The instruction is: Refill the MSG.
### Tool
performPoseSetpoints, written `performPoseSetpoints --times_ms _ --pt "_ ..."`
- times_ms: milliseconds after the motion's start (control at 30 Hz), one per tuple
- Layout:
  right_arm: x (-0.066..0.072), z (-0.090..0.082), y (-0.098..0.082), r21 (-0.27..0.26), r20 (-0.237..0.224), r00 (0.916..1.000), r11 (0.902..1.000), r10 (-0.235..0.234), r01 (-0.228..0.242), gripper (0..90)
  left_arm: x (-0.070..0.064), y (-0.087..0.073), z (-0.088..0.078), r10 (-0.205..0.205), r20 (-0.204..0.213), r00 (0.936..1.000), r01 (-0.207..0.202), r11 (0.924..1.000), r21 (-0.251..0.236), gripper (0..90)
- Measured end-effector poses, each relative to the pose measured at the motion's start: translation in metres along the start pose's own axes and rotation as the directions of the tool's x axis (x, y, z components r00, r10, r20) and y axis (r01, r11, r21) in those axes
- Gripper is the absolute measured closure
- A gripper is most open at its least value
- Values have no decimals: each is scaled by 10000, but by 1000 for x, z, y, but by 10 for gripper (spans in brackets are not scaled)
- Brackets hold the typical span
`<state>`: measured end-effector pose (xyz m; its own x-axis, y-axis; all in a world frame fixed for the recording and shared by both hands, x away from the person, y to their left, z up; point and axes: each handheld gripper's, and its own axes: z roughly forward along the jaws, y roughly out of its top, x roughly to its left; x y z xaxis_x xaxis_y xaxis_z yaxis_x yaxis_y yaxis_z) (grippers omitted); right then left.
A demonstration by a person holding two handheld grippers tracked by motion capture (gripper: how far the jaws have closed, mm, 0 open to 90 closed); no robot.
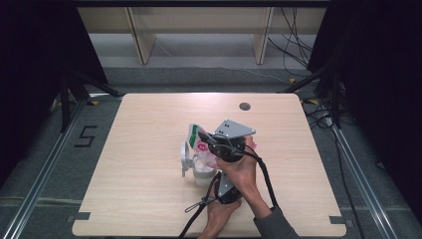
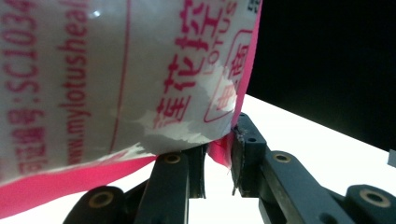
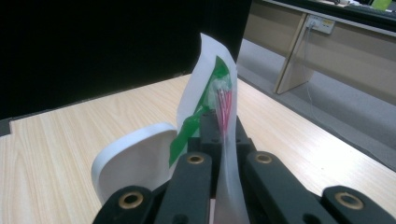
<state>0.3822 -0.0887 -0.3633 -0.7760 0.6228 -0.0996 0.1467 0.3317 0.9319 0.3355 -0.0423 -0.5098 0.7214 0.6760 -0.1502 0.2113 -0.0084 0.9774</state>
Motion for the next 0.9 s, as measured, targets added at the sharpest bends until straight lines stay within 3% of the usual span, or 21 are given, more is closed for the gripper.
performPoseSetpoints --times_ms 67,100,133,167,200,233,400,467,533,600,633,700,733,767,800,900 --pt "0 -2 1 161 -182 9998 9998 96 -93 900 0 0 0 12 4 10000 -12 10000 57 763" --pt "-1 -2 0 145 -158 9998 9998 115 -113 900 2 0 -3 342 -19 9994 -342 9988 356 762" --pt "-3 -2 0 -21 -86 10000 10000 2 -2 900 0 0 -1 -89 -179 9998 89 10000 0 761" --pt "-3 -3 0 2 -189 9998 10000 44 -44 900 0 0 -1 -88 -172 9998 88 10000 15 759" --pt "-3 -4 0 41 -252 9996 9999 126 -125 900 1 0 -1 20 -119 9999 -18 9999 123 758" --pt "-2 -4 1 47 -250 9995 9998 213 -212 900 4 0 -4 572 2 9984 -572 9968 561 756" --pt "-6 -7 -1 -106 -313 9981 9985 530 -533 900 5 -1 -6 431 26 9991 -431 9963 748 749" --pt "-8 -8 -1 -92 -506 9979 9991 406 -411 900 5 -2 -6 410 4 9992 -409 9962 764 745" --pt "-8 -9 -2 -142 -554 9955 9969 770 -779 900 5 -2 -9 443 -33 9990 -438 9949 910 740" --pt "-9 -12 -1 -86 -473 9961 9972 742 -747 900 3 -3 -6 3 68 10000 -7 9987 502 740" --pt "-11 -12 -1 -236 -482 9977 9986 471 -483 900 3 -3 -7 37 51 10000 -40 9986 535 740" --pt "-12 -15 0 -247 -415 9980 9985 471 -481 900 4 -2 -8 53 54 10000 -56 9982 593 739" --pt "-10 -16 0 -209 -561 9944 9956 898 -911 900 4 -2 -9 74 72 9999 -78 9982 595 738" --pt "-11 -18 0 -250 -629 9941 9956 885 -903 900 4 -2 -9 51 67 10000 -54 9983 582 738" --pt "-13 -18 0 -378 -588 9967 9976 554 -577 900 4 -2 -9 44 82 10000 -48 9983 587 738" --pt "-13 -21 0 -302 -621 9953 9967 738 -758 900 4 -3 -10 0 99 10000 -6 9976 694 729"
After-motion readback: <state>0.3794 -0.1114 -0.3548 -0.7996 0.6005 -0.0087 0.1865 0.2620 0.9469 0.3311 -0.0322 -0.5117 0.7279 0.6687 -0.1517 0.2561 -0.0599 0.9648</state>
